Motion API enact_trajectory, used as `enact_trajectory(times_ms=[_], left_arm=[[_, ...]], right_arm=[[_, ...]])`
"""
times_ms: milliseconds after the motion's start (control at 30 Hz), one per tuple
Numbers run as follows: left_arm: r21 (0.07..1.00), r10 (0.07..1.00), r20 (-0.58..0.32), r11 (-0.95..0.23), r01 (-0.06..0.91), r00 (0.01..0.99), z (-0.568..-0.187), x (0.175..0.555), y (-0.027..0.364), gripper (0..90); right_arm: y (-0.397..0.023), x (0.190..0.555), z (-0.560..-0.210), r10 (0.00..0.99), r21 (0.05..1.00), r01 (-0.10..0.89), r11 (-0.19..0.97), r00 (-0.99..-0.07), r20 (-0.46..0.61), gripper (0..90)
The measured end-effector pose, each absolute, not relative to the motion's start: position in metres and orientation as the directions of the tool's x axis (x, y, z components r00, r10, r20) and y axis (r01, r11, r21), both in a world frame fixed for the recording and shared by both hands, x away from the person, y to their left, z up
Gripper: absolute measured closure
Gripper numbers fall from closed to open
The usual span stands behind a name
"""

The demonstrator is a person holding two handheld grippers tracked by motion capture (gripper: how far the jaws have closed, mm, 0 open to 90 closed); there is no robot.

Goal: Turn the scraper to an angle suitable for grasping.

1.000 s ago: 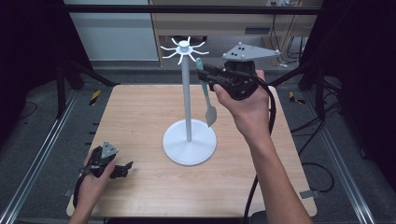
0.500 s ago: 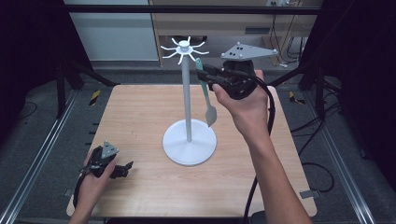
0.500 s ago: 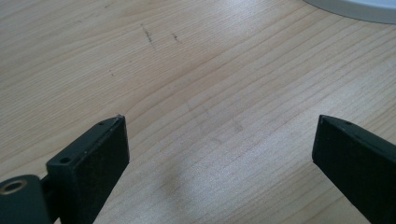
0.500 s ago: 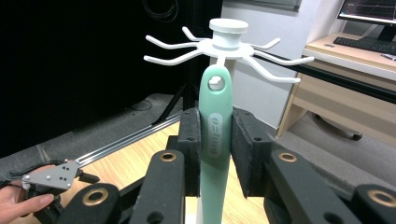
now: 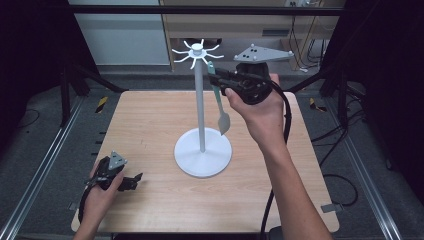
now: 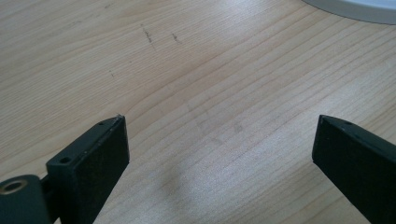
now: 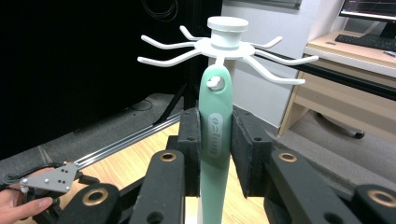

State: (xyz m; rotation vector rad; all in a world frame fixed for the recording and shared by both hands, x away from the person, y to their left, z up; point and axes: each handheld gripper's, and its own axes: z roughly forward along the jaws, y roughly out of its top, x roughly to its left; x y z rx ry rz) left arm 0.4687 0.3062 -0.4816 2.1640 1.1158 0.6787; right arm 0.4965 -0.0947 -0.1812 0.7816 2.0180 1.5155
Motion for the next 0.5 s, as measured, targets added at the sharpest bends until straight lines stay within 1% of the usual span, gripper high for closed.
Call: enact_trajectory(times_ms=[500], left_arm=[[0.708, 0.841, 0.164, -0.464, 0.532, 0.516, -0.4817, 0.4688, 0.306, 3.6]], right_arm=[[-0.0935, 0.4975, -0.1825, 0.698, 0.963, 0.151, 0.222, -0.715, -0.049, 74.2]])
